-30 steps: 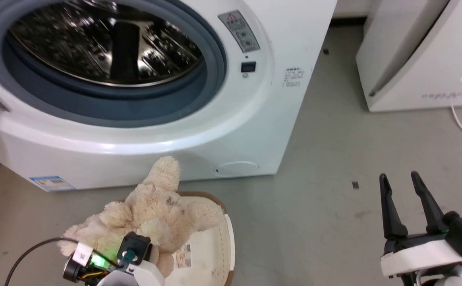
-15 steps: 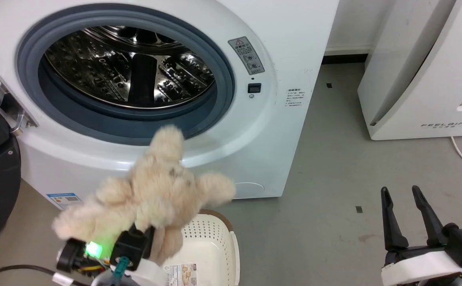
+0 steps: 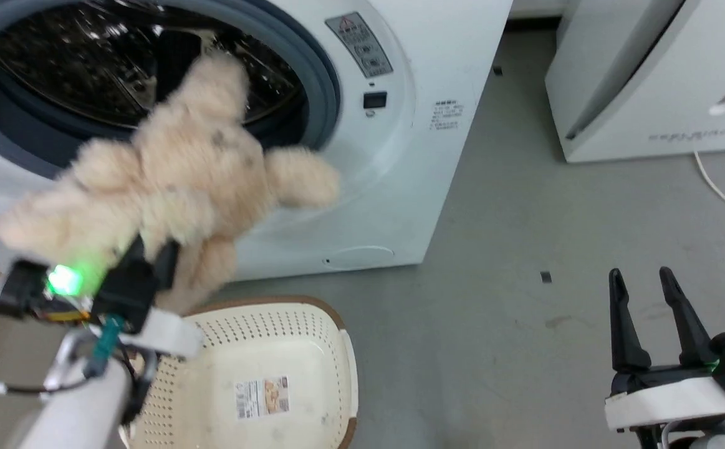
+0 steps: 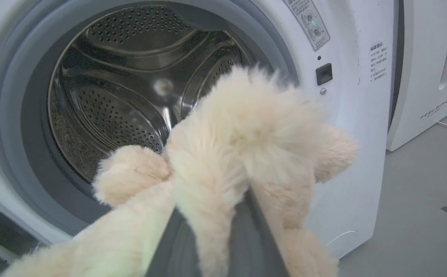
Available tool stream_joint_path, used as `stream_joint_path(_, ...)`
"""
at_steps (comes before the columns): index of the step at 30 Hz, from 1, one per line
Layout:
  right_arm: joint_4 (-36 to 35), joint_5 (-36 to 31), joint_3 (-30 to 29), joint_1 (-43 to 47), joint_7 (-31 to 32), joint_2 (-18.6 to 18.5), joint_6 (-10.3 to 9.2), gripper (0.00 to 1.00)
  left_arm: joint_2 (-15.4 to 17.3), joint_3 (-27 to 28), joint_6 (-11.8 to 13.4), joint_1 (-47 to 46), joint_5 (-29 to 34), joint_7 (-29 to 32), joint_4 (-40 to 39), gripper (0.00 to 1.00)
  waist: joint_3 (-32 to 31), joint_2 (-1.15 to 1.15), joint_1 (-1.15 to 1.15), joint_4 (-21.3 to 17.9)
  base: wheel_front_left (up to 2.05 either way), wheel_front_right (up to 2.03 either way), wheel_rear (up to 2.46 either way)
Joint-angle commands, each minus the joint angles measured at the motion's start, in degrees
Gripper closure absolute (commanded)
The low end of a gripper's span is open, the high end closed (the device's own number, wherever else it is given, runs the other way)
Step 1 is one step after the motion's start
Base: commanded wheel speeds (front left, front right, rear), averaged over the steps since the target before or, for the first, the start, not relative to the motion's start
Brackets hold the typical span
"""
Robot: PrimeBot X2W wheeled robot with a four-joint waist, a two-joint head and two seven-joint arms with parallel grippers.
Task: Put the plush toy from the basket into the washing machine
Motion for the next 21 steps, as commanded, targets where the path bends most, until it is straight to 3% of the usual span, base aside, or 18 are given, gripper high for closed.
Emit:
stream_joint_path(1, -0.5, 0.8, -0.2, -1.5, -0.3, 0.0, -0.05, 0.00, 1.3, 0.7, -1.1, -4.1, -0.3, 0.7, -0.4, 1.00, 3.6, 0.00, 0.00, -1.6, 0.00, 0.00, 0.00)
stream_joint_path(14, -1.8, 3.1, -0.1, -7.2, -0.3, 0.0, -0.05, 0.00, 8.6, 3.2, -8.9, -27.0, -1.8, 8.7, 5.3, 1.00, 15.9, 0.00, 0.00, -5.5, 0.00, 0.00, 0.00)
stream_joint_path(21, -2.1, 3.5, 0.6, -9.3, -0.3, 0.0, -0.05, 0.00, 11.8, 0.1, -12.1, -41.1, -0.6, 12.0, 12.6, 1.00, 21.7, 0.00, 0.00, -6.9, 0.00, 0.00, 0.00)
